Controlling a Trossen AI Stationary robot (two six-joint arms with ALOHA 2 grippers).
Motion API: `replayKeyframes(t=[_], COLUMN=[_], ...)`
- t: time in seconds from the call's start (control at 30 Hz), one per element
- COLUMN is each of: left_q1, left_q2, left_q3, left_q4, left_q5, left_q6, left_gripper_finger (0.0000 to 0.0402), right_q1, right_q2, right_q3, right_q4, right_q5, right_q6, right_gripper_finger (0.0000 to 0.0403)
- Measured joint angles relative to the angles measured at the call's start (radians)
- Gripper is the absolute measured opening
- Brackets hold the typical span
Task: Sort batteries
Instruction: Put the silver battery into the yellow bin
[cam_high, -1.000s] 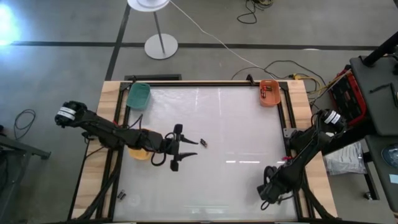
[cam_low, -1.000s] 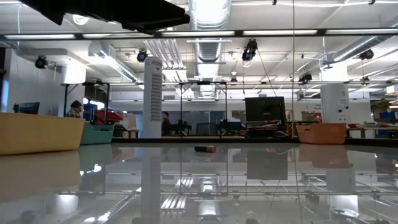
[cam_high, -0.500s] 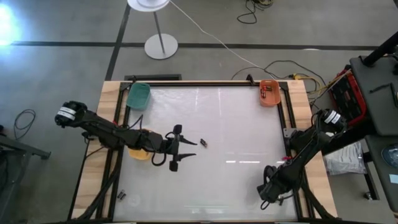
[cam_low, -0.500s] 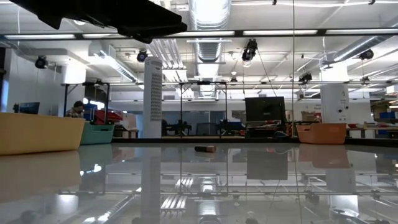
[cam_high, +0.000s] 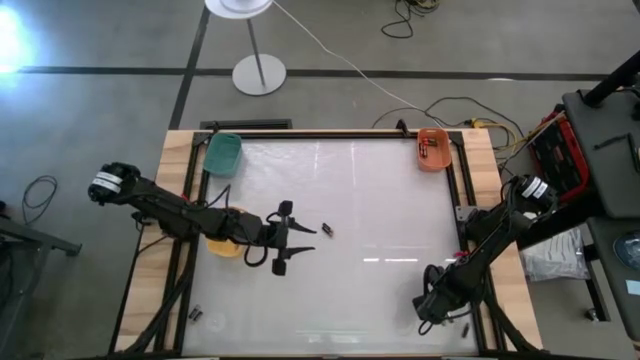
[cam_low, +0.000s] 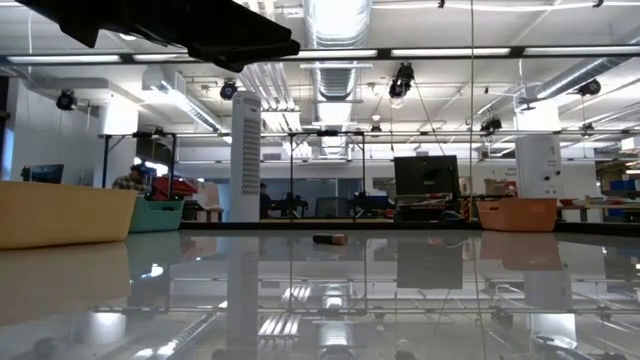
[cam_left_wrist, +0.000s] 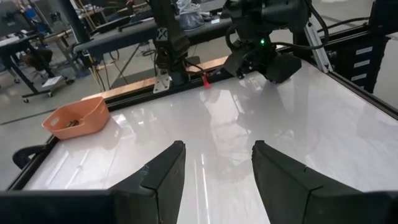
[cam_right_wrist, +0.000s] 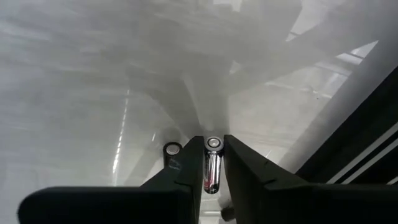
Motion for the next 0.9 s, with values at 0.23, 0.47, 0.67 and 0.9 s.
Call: replayKeyframes(t=[0.23,0.47,0.67,0.9], left_q1=[0.000,0.000,0.000,0.000], left_q2=[0.000,0.000,0.000,0.000], left_q3=[0.000,0.000,0.000,0.000], left_q4=[0.000,0.001,0.001,0.001], left_q5=[0.000,0.000,0.000,0.000], left_q6=[0.006,0.010,0.010,0.010], left_gripper_finger=[0.0166,0.0166,0.0166,0.0166], right_q1=[0.000,0.000,0.000,0.000], right_q2=[0.000,-0.001,0.000,0.000], right_q3=[-0.012,-0.034,-0.041,-0.048], right_q4=[0.018,0.051,0.060,0.074], right_q5=[-0.001,-0.008,-0.036,-0.043], right_q6=[-0.001,-0.009,-0.019,-0.042], right_gripper_finger=[0.0047,0.0051,0.0076,0.0076])
